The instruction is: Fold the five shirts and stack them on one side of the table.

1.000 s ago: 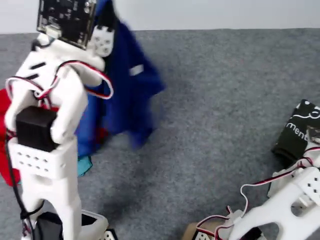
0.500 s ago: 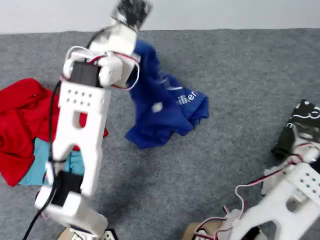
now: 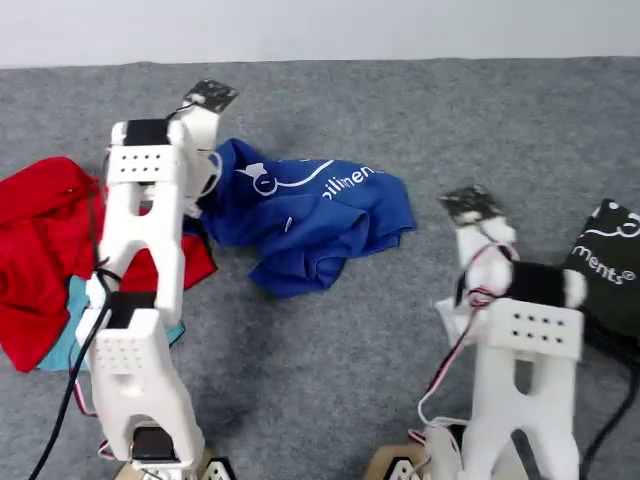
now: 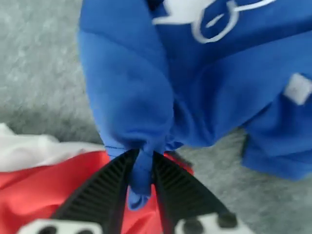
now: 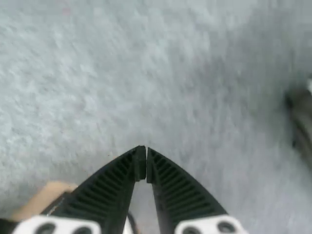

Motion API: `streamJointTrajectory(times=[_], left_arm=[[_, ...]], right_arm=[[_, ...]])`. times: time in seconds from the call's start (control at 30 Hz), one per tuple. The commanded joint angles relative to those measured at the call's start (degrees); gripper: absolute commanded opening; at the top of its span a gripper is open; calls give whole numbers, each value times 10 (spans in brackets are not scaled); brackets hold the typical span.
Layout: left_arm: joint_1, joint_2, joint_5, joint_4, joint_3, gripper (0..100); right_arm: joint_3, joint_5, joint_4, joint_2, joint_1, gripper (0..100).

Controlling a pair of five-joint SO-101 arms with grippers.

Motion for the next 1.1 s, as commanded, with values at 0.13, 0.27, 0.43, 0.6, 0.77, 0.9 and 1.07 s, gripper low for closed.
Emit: streamJointTrajectory(times=[0.13, 0.27, 0.43, 0.6, 0.77, 0.9, 1.07], left_arm=[[-40, -8, -42, 18, -21, 92], [-45, -9, -62, 51, -22, 106], [-44, -9, -80, 95, -22, 106], [-75, -9, -83, 99, -22, 105], [-116, -9, -72, 100, -22, 103], [-139, -7, -72, 99, -22, 103], [-152, -4, -73, 99, -22, 103]], right_arm=[[-78, -39, -42, 125, -80, 19], [-192, -72, -18, 224, -105, 121], [-331, -128, 22, 333, -167, 202], [-439, -165, 23, 436, -233, 202], [-534, -142, 23, 535, -291, 202], [-619, -122, 23, 612, -316, 202], [-727, -120, 24, 689, -344, 203]])
